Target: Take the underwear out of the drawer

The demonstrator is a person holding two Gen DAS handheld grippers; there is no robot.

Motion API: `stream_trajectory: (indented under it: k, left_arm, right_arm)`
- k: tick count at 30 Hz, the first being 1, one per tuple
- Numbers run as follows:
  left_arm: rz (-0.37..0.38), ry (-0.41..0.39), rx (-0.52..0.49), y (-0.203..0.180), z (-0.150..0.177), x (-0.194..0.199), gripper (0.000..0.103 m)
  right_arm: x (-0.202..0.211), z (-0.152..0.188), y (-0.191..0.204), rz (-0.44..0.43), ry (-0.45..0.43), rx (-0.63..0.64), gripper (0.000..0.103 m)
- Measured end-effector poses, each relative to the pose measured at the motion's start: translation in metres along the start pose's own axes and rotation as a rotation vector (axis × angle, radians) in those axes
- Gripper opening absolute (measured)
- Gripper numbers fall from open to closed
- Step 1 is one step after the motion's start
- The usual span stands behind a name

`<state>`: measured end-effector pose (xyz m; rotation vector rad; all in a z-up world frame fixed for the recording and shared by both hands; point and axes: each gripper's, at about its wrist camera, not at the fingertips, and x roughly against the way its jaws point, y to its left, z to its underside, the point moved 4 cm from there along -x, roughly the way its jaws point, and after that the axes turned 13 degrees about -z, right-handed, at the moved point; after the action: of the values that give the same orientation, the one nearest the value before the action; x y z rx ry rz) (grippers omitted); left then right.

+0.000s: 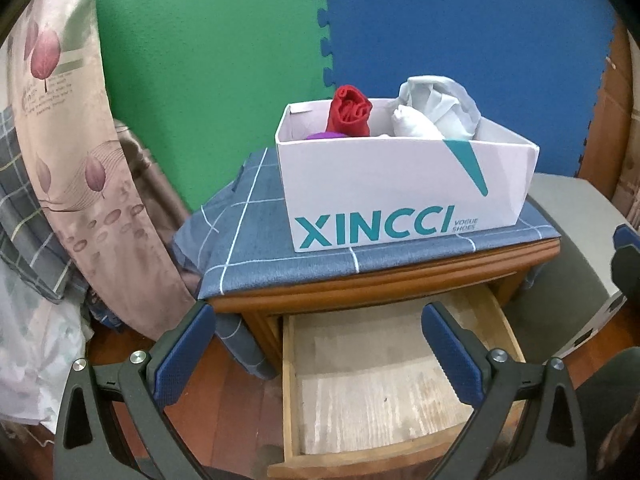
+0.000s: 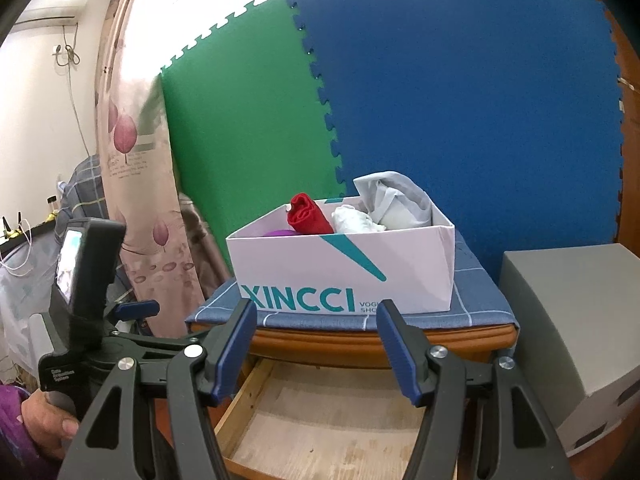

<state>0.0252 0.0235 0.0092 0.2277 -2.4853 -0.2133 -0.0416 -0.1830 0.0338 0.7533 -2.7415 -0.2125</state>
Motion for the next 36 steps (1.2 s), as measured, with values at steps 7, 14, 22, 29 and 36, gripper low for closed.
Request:
stream_trajectory:
  k: [7,14,22,29,36]
  left_arm:
    - [0.001,0.011,-0.014,-0.005,0.002,0.001,0.102]
    - [0.014,0.019,-0.02,-0.009,0.002,0.001,0.102]
    - [0.029,0.014,-0.029,-0.014,0.0,0.007,0.102]
    - [0.06,0.06,0.001,-0.013,-0.004,0.005,0.103]
    - [0.039,0.043,0.004,-0.012,-0.006,0.005,0.103]
  right_arm:
    - [0.002,0.0,-0.002,-0.001,0.0,0.0,0.064]
    - [0.003,0.0,-0.001,-0.011,0.002,0.0,0.064]
    - [0.004,-0.001,0.001,-0.016,0.001,0.006,0.064]
    - [0.004,-0.001,0.001,-0.025,0.002,0.009,0.064]
    - [0.004,-0.001,0.002,-0.029,0.003,0.013,0.064]
